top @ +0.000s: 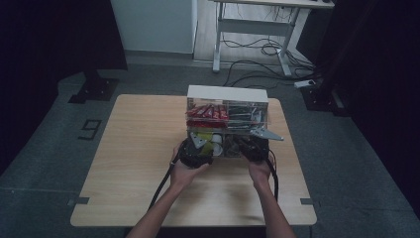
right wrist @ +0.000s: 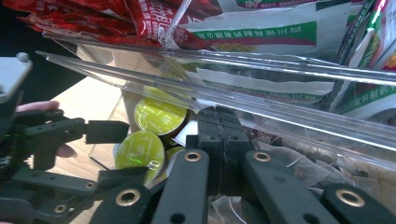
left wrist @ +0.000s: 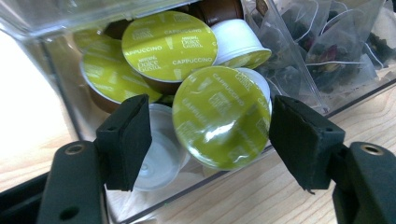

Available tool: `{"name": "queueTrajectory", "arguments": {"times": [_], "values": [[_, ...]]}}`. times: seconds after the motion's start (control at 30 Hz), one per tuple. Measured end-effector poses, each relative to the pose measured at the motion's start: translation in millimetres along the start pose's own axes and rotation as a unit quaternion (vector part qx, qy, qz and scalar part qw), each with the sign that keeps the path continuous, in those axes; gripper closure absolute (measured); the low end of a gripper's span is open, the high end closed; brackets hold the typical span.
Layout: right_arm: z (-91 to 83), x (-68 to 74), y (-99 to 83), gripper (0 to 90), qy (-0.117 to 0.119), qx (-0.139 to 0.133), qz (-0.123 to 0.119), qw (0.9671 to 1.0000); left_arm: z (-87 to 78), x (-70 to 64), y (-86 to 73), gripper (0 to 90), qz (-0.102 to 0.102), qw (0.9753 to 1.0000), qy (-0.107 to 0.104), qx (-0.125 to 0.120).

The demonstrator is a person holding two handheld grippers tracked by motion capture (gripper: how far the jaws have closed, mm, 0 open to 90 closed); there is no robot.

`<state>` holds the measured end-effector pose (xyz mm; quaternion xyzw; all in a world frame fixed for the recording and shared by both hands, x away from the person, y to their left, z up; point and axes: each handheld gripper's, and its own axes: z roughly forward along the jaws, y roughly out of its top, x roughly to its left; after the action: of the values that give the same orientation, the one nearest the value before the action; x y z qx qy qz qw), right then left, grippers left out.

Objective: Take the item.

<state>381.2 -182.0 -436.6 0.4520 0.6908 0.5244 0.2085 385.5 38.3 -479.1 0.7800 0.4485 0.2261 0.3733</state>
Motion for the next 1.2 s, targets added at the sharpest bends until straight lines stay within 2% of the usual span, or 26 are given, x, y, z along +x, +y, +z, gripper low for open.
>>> {"name": "queueTrajectory", "arguments": {"times": [0.27, 0.4, 0.6, 0.7, 0.83, 0.93, 1.07, 1.2], "values": [[0.5, 0.4, 0.0, 89.2, -0.001, 0.001, -0.001, 1.0000, 3.4, -4.1, 0.7, 30.4, -0.001, 1.0000, 0.002, -0.001], [1.7, 1.6, -0.1, 89.1, 0.000, 0.001, -0.001, 1.0000, 4.6, -7.3, 2.2, 33.0, 0.005, 1.0000, 0.006, 0.003], [2.7, 2.4, -0.2, 89.1, -0.001, 0.002, -0.003, 1.0000, 4.5, -8.7, 1.5, 43.4, 0.010, 0.9999, 0.000, 0.009], [2.6, 2.4, -0.1, 89.1, -0.002, 0.002, -0.004, 1.0000, 4.2, -5.7, 0.5, 50.8, 0.006, 0.9999, -0.004, 0.010], [2.7, 2.3, 0.4, 89.2, -0.002, 0.003, -0.005, 1.0000, 3.7, -3.0, -0.6, 54.5, -0.003, 0.9999, -0.012, 0.009], [2.7, 2.5, 0.8, 89.1, -0.002, 0.004, -0.006, 1.0000, 3.3, -2.9, -0.5, 53.8, -0.002, 0.9999, -0.013, 0.007], [2.8, 2.6, 1.7, 89.1, -0.003, 0.006, -0.008, 0.9999, 4.9, -5.3, 0.7, 47.1, -0.002, 0.9999, -0.011, 0.000], [2.8, 2.8, 2.3, 89.1, -0.004, 0.008, -0.009, 0.9999, 10.3, -10.1, 4.1, 40.8, 0.005, 1.0000, -0.001, 0.006]]}}
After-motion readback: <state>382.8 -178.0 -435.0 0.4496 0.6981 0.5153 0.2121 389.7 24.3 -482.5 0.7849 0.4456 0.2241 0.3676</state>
